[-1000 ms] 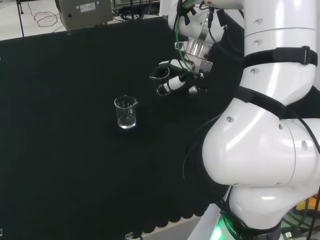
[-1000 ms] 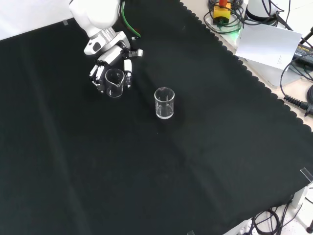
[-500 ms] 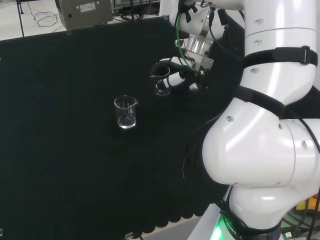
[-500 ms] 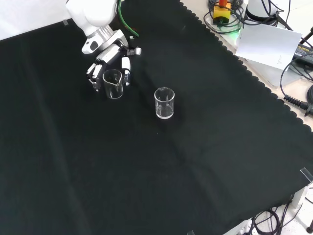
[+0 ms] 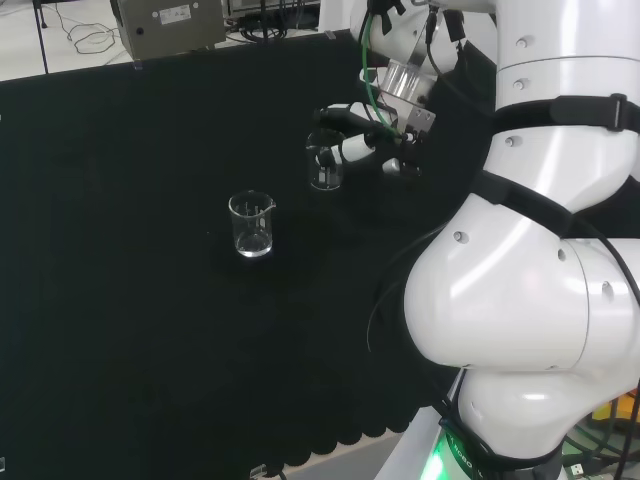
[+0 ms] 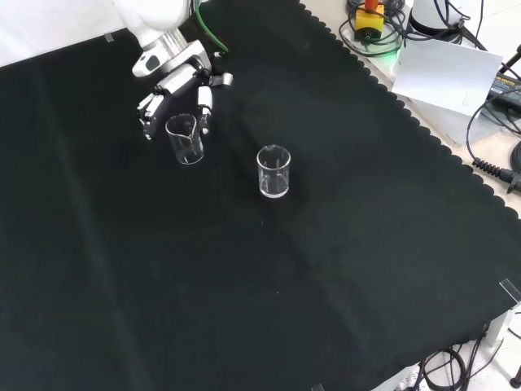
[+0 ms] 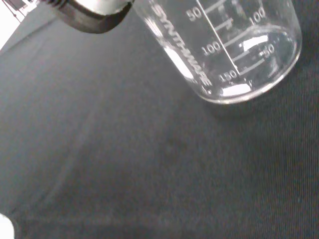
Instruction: Place the beaker back on the table.
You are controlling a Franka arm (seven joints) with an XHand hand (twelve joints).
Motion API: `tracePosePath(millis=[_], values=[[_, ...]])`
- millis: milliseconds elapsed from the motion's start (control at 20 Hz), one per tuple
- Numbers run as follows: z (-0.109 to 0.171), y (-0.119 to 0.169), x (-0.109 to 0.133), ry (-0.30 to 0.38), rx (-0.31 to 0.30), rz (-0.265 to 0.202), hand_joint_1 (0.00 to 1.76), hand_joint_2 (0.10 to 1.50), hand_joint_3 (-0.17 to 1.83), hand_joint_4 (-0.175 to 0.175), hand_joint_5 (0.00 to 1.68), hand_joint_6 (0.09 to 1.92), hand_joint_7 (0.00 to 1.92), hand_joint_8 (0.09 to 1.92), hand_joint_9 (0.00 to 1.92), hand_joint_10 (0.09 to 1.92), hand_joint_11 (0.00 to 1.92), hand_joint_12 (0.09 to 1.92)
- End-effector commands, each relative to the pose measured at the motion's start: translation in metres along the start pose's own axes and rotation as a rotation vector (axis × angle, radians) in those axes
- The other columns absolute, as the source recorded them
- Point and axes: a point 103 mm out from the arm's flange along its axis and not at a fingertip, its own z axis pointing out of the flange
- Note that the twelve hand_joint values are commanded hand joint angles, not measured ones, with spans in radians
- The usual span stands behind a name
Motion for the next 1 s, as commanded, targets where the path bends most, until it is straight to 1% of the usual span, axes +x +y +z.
tracePosePath(millis=[50, 200, 450, 600, 750, 1000], values=[[-0.025, -0.009, 0.014, -0.014, -0.047, -0.028, 0.76, 0.82, -0.17, -0.081, 0.3, 0.16, 0.07, 0.72, 0.54, 0.09, 0.0, 1.39], [-0.037, -0.016, 0.026, -0.033, -0.06, -0.034, 0.76, 0.82, -0.17, -0.081, 0.3, 0.16, 0.07, 0.72, 0.55, 0.09, 0.0, 1.39], [-0.057, -0.037, 0.045, -0.06, -0.09, -0.027, 0.76, 0.82, -0.17, -0.081, 0.3, 0.15, 0.08, 0.72, 0.55, 0.09, 0.0, 1.39], [-0.07, -0.056, 0.061, -0.084, -0.085, -0.002, 0.76, 0.82, -0.17, -0.081, 0.31, 0.14, 0.1, 0.73, 0.56, 0.09, 0.0, 1.41], [-0.083, -0.081, 0.075, -0.108, -0.11, 0.021, 0.76, 0.83, -0.17, -0.081, 0.32, 0.13, 0.1, 0.73, 0.57, 0.09, 0.0, 1.41], [-0.096, -0.103, 0.09, -0.13, -0.127, 0.035, 0.75, 0.83, -0.17, -0.082, 0.32, 0.12, 0.11, 0.73, 0.58, 0.09, 0.0, 1.42]])
